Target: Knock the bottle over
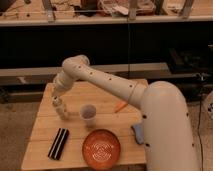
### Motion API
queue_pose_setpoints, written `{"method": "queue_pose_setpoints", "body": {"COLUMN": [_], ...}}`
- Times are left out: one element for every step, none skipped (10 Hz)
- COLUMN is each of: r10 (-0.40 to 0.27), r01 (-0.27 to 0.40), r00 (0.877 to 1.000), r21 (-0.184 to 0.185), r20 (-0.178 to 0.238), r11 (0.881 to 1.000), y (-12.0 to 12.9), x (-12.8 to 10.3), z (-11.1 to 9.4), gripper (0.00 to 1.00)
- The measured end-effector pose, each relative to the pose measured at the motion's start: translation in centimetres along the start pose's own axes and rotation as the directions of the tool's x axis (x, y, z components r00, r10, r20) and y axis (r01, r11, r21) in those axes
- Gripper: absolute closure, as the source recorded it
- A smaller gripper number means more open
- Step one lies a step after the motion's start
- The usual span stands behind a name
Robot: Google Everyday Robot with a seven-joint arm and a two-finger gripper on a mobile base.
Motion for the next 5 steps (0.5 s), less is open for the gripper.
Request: {"method": "queue_pose_setpoints", "body": {"r10": [-0.026,-0.055,-0.079,-0.11,-0.109], "r01": [0.026,0.054,0.076,0.102,0.1], "r00": [0.999,0.997,0.993,0.986,0.986], "r21": [0.001,0.014,0.034,0.067,0.069], "r20": [0.027,0.059,0.087,0.124,0.129], "r11": [1.0,0.998,0.997,0.993,0.993], "y": [0.3,1.0,1.8,3.1,4.1], "x": [-2.7,-5.4,-7.4,-9.9,-11.5], "z": [-1.4,-3.2,-4.8,-7.3,-8.8], "gripper": [0.85,0.85,0.85,0.85,0.85]}}
